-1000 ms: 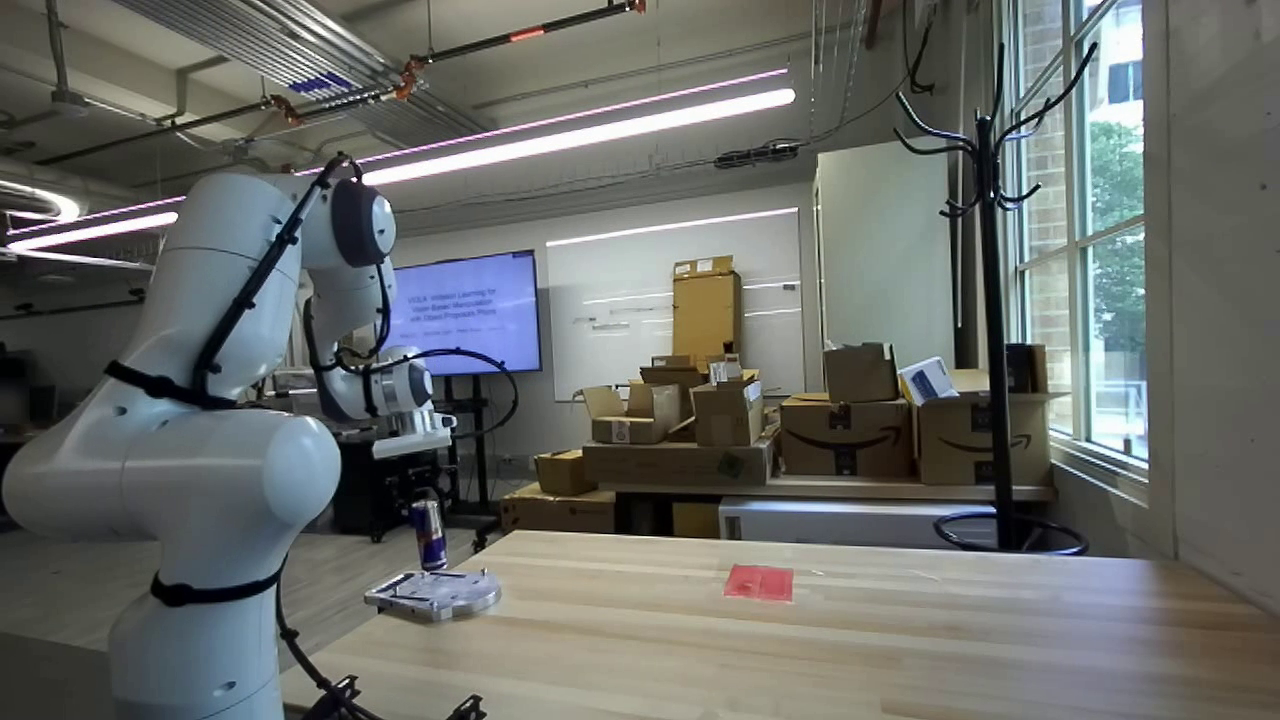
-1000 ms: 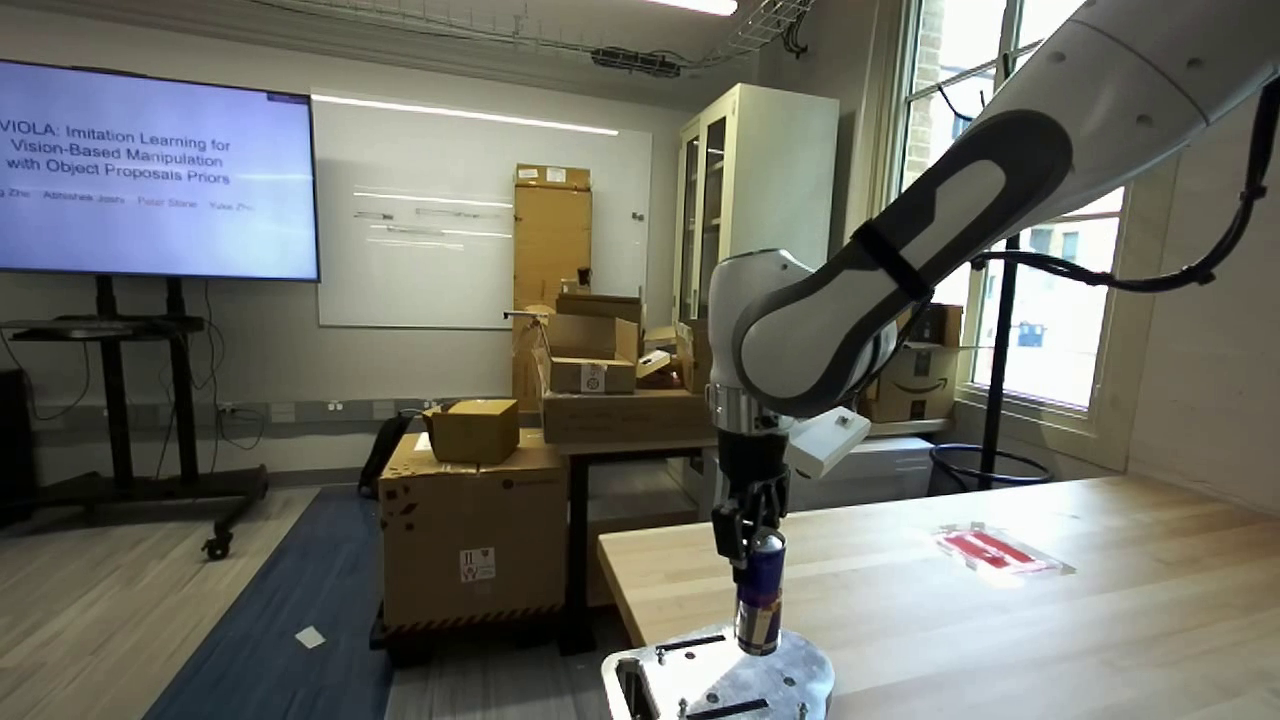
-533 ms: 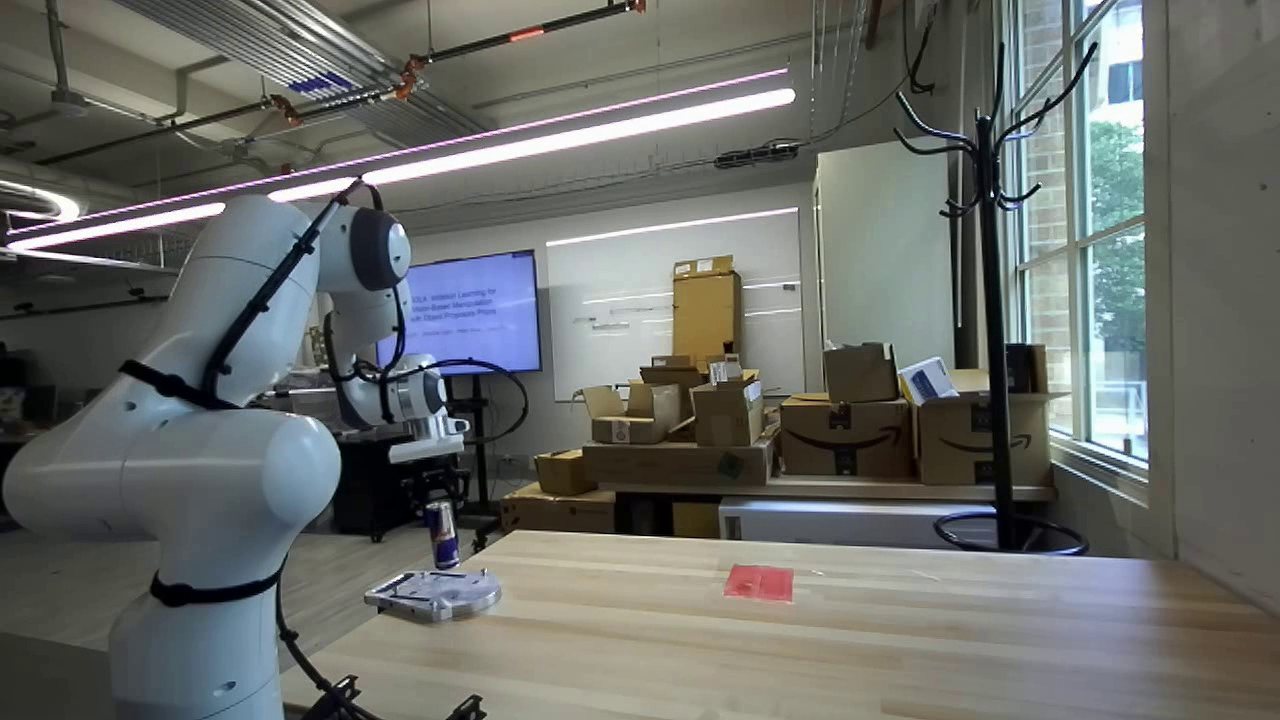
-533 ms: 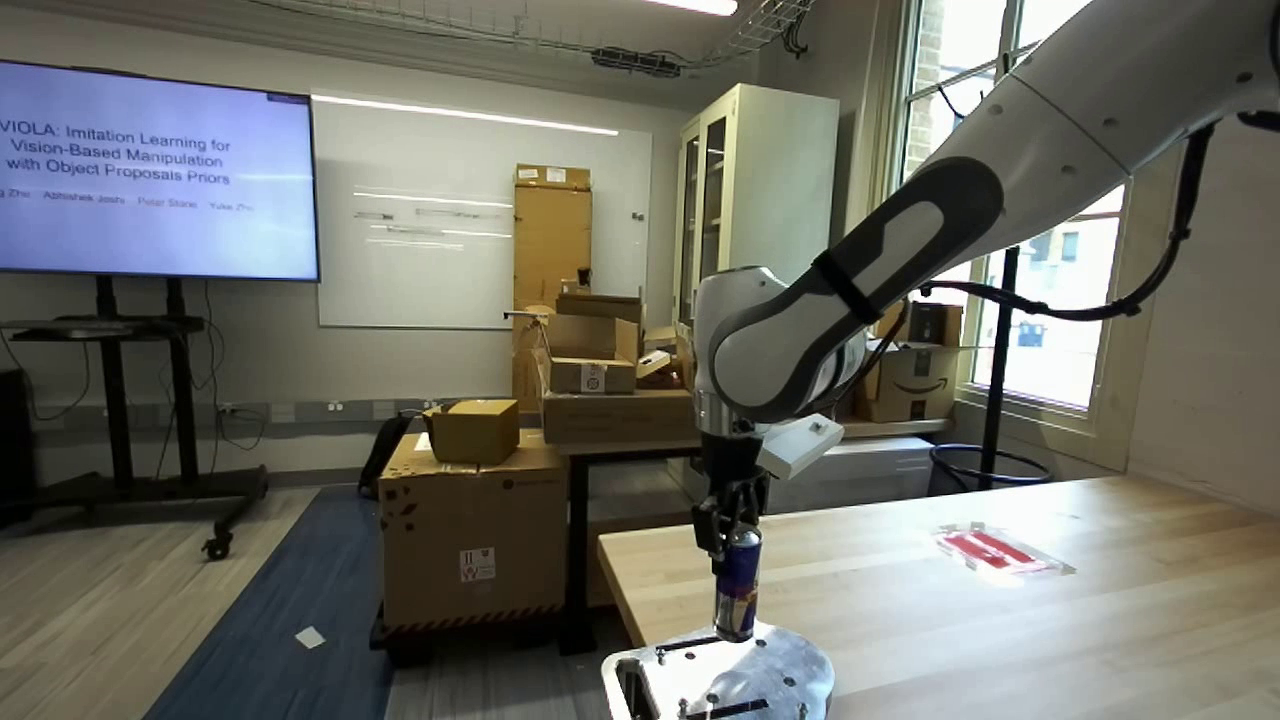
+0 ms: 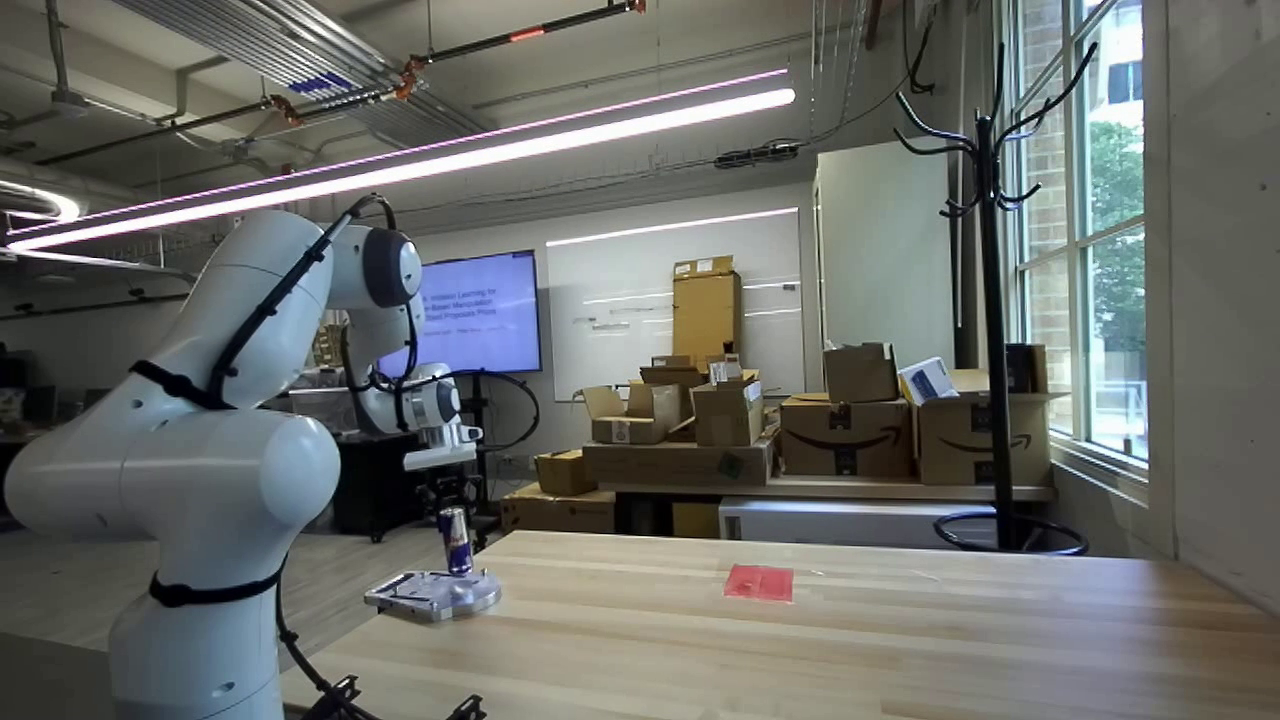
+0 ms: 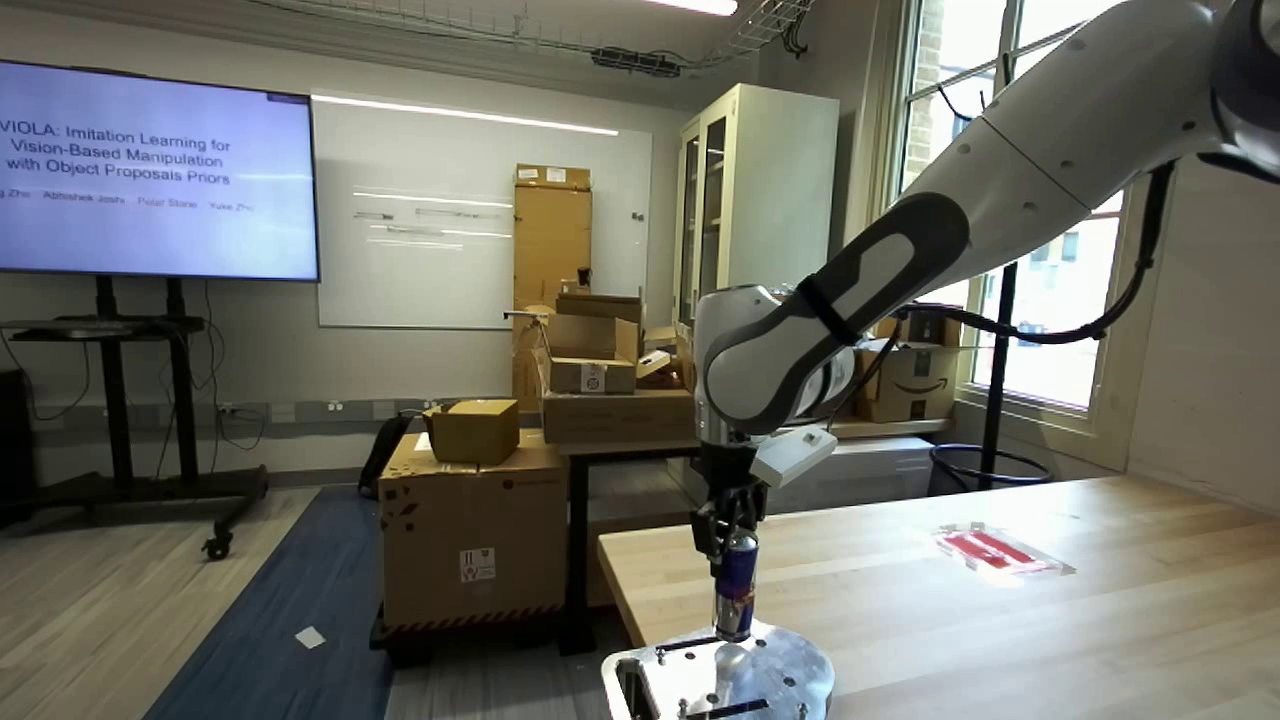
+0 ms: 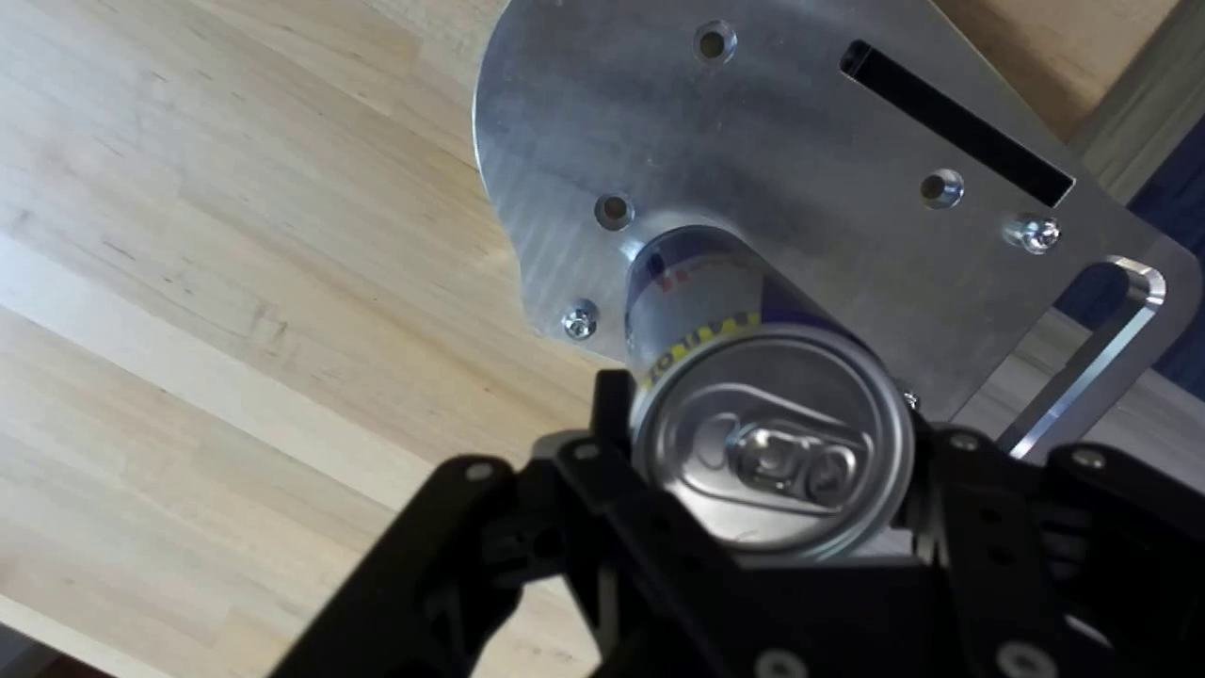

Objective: Put the can on the metal plate

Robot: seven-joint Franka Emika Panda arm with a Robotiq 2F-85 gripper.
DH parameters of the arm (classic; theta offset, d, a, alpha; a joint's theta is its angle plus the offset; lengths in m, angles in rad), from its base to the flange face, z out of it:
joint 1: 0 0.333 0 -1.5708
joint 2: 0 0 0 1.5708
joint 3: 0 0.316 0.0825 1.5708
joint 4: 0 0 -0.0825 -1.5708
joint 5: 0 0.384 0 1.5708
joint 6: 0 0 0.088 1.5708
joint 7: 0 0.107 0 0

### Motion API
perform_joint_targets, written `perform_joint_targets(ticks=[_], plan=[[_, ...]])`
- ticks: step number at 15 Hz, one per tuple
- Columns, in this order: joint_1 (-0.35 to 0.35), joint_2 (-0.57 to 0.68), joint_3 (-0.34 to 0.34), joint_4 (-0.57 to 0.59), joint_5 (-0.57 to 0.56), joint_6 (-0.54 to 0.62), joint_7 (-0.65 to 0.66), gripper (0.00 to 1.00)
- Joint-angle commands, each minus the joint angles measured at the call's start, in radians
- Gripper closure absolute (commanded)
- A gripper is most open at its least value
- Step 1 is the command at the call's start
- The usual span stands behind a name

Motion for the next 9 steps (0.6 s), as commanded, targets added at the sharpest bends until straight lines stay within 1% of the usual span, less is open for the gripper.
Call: perform_joint_targets(ticks=[1, 9], plan=[[-0.015, 0.017, 0.001, 0.036, 0.012, -0.029, -0.017, 0.67], [-0.026, 0.015, -0.004, 0.01, 0.011, -0.016, -0.011, 0.67]])
